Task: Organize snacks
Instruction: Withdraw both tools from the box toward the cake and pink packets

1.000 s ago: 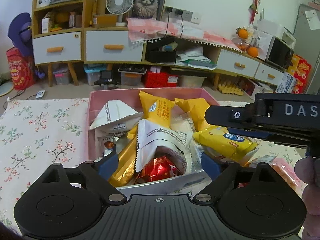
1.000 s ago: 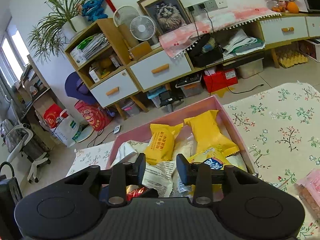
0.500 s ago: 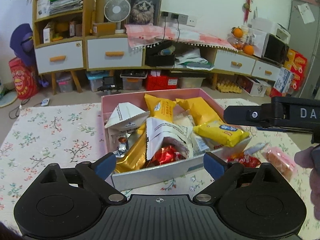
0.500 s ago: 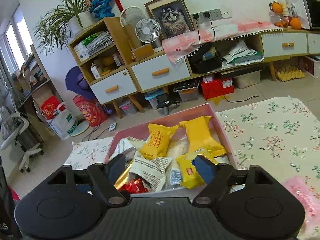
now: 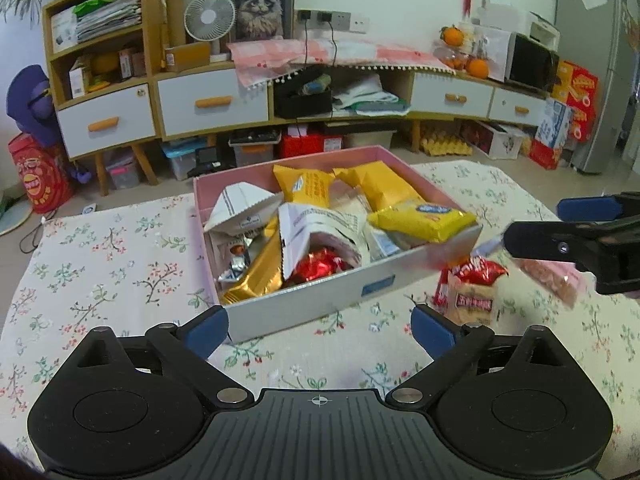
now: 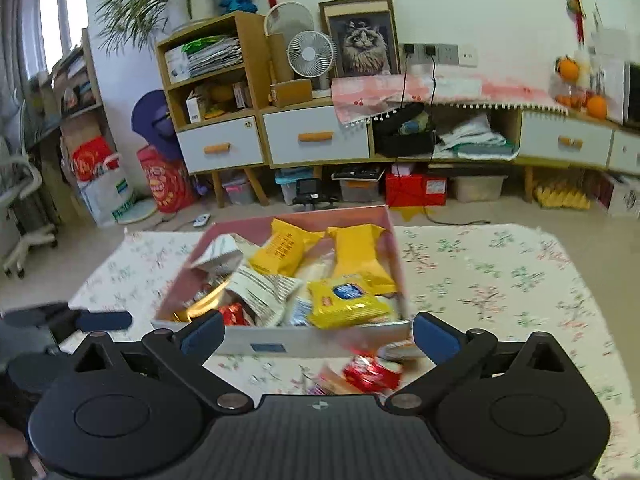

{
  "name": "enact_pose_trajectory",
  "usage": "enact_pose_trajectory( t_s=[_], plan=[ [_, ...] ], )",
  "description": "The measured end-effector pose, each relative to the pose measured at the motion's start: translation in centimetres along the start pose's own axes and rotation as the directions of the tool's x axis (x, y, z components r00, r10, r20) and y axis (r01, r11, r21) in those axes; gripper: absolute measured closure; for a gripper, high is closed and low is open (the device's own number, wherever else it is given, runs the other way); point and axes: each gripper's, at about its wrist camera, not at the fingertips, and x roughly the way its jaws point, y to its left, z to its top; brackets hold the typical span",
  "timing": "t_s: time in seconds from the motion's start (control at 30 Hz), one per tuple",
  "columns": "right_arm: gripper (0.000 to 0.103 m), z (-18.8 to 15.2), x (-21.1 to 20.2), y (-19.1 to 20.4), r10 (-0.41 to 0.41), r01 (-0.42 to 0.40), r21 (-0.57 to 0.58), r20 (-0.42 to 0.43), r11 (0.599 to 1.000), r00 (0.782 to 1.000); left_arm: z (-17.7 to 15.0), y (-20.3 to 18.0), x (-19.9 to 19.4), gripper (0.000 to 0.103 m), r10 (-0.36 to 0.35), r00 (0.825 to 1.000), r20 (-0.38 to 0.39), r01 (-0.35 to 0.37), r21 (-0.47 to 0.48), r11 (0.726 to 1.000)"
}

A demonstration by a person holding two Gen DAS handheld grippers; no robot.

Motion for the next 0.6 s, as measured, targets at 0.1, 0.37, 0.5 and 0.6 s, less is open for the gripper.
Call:
enact_pose_trajectory(
  t_s=[0.1, 0.37, 0.5, 0.6],
  plan=[
    [0.024, -0.7, -0.6, -0.6, -0.026, 0.026, -0.037, -0.003, 0.999, 1.000, -0.3, -0.2, -0.1, 0.004, -0.005, 1.000, -0.006, 0.005, 0.001, 1.000],
    [0.024, -2.7, -1.7, -2.9, -0.105, 0.102, -0.119, -0.022, 0.988, 0.994, -0.7, -1.8, 0.7, 0.004, -0.024, 0.999, -0.028, 0.024, 0.003, 1.000],
    [0.024, -3.9, -1.8, -4.0, -0.133, 0.124, -0.170, -0.045, 0.978, 0.990, -1.1, -3.3, 1.5, 0.004, -0.036, 0.998, -0.045, 0.037, 0.024, 0.999],
    [0.024, -4.9, -1.8, -5.1, -0.144, 0.129, -0.197, -0.064, 0.972, 0.987, -1.5, -4.8, 2.3, 0.004, -0.042, 0.997, -0.057, 0.046, 0.061, 0.997]
  ],
)
